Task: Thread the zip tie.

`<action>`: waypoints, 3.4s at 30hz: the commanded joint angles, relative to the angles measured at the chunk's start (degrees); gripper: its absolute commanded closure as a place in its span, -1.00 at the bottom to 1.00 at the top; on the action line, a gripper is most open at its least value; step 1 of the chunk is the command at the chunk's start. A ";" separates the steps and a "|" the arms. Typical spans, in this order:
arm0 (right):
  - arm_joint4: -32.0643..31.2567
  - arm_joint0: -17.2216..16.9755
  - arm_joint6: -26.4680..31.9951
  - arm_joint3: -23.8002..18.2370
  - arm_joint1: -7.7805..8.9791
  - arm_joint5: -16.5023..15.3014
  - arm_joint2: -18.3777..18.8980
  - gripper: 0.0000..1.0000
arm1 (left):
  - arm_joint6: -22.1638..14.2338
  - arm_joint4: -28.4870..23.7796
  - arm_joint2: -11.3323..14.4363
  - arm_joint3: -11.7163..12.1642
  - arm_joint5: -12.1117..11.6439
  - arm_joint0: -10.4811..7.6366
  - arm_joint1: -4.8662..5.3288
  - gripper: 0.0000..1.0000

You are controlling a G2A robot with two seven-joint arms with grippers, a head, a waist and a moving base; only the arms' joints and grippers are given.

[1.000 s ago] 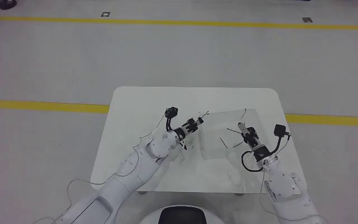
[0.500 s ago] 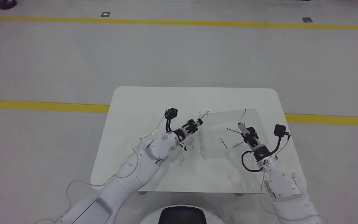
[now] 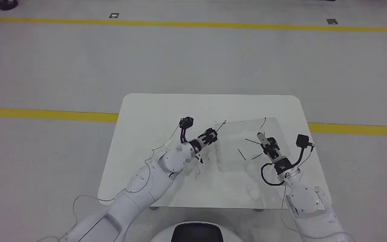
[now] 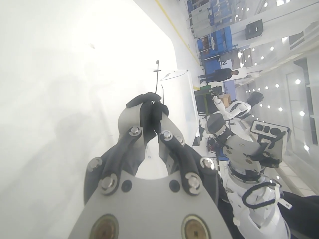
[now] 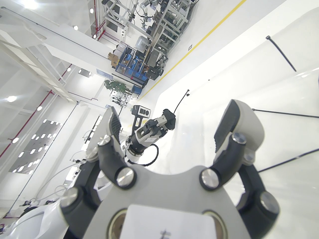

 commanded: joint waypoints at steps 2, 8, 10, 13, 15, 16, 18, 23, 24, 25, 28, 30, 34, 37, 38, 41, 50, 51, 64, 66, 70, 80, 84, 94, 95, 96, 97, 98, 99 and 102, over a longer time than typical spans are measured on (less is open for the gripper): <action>0.00 0.00 0.00 0.00 0.00 0.00 0.00 -1.00 | -0.17 0.47 0.09 -0.36 -0.22 0.16 0.08 1.00; 0.00 0.00 0.00 0.00 0.00 0.00 0.00 -1.00 | -3.20 -0.06 -0.68 -1.76 -3.63 0.97 0.69 1.00; 0.00 0.00 0.00 0.00 0.00 0.00 0.00 -1.00 | -4.58 -0.32 -1.31 -2.69 -5.30 1.59 1.11 1.00; 0.00 0.00 0.00 0.00 0.00 0.00 0.00 -1.00 | -6.40 -0.43 -2.29 -4.49 -7.12 2.69 1.77 1.00; 0.00 0.00 0.00 0.00 0.00 0.00 0.00 -1.00 | -7.57 -0.60 -2.89 -5.69 -8.24 3.40 2.18 1.00; 0.00 0.00 0.00 0.00 0.00 0.00 0.00 -1.00 | -8.07 -0.54 -3.34 -6.40 -8.76 3.89 2.45 1.00; 0.00 0.00 0.00 0.00 0.00 0.00 0.00 -1.00 | -8.85 -0.74 -3.94 -7.94 -9.11 4.67 2.84 1.00; 0.00 0.00 0.00 0.00 0.00 0.00 0.00 -1.00 | -11.00 -0.53 -5.46 -13.41 -9.11 7.26 4.07 1.00; 0.00 0.00 0.00 0.00 0.00 0.00 0.00 -1.00 | -11.13 -0.38 -5.73 -14.35 -9.11 7.71 4.28 1.00; 0.00 0.00 0.00 0.00 0.00 0.00 0.00 -1.00 | -11.22 -0.20 -5.91 -15.39 -9.11 8.20 4.48 1.00; 0.00 0.00 0.00 0.00 0.00 0.00 0.00 -1.00 | -11.78 0.01 -6.49 -18.44 -9.11 9.74 5.12 1.00; 0.00 0.00 0.00 0.00 0.00 0.00 0.00 -1.00 | -12.20 -0.10 -6.94 -20.52 -9.11 10.82 5.58 1.00; 0.00 0.00 0.00 0.00 0.00 0.00 0.00 -1.00 | -12.52 -0.40 -7.79 -24.02 -9.11 12.64 6.41 1.00; 0.00 0.00 0.00 0.00 0.00 0.00 0.00 -1.00 | -13.26 -0.76 -8.14 -26.01 -9.11 13.53 6.97 1.00; 0.00 0.00 0.00 0.00 0.00 0.00 0.00 -1.00 | -13.48 -0.91 -8.27 -26.44 -9.11 13.72 7.13 1.00; 0.00 0.00 0.00 0.00 0.00 0.00 0.00 -1.00 | -16.28 -0.65 -8.14 -27.28 -9.11 13.76 7.69 1.00; 0.87 -0.56 -0.42 -0.94 -0.02 0.39 0.80 -1.00 | -16.49 -0.50 -8.18 -27.22 -9.11 13.70 7.75 1.00; 0.97 -0.87 -0.61 -1.41 0.00 0.45 1.21 -1.00 | -16.49 -0.50 -8.18 -27.22 -9.11 13.70 7.75 1.00; 1.89 -0.43 -6.03 -7.89 -0.40 13.24 5.52 -1.00 | -16.49 -0.50 -8.18 -27.22 -9.11 13.70 7.75 1.00; 1.17 0.64 -7.48 -8.42 -0.60 16.53 5.28 -1.00 | -16.49 -0.50 -8.18 -27.22 -9.11 13.70 7.75 1.00; -1.62 2.70 -9.98 -8.84 -1.02 22.31 4.07 -1.00 | -16.49 -0.50 -8.18 -27.22 -9.11 13.70 7.75 1.00; -11.07 7.91 -17.97 -6.66 -2.48 35.69 -1.51 -1.00 | -16.49 -0.50 -8.18 -27.22 -9.11 13.70 7.75 1.00; -11.31 8.10 -18.59 -6.51 -2.61 36.14 -1.93 -1.00 | -16.49 -0.50 -8.18 -27.22 -9.11 13.70 7.75 1.00; -11.31 8.10 -18.59 -6.51 -2.61 36.14 -1.93 -1.00 | -16.49 -0.50 -8.18 -27.22 -9.11 13.70 7.75 1.00; -11.31 8.10 -18.59 -6.51 -2.61 36.14 -1.93 -1.00 | -16.49 -0.50 -8.18 -27.22 -9.11 13.70 7.75 1.00; -11.31 8.10 -18.59 -6.51 -2.61 36.14 -1.93 -1.00 | -16.49 -0.50 -8.18 -27.22 -9.11 13.70 7.75 1.00; -11.40 8.08 -18.46 -6.45 -2.62 36.16 -1.97 -1.00 | -16.49 -0.50 -8.18 -27.22 -9.11 13.70 7.75 1.00; -12.47 8.45 -17.25 -6.20 -2.64 36.93 -2.31 -1.00 | -16.49 -0.50 -8.18 -27.22 -9.11 13.70 7.75 1.00; -13.06 8.92 -16.59 -6.11 -2.68 37.70 -2.51 -1.00 | -16.49 -0.50 -8.18 -27.22 -9.11 13.70 7.75 1.00; -14.65 10.45 -14.71 -4.32 -3.00 38.07 -2.60 -1.00 | -16.49 -0.50 -8.18 -27.22 -9.11 13.70 7.75 1.00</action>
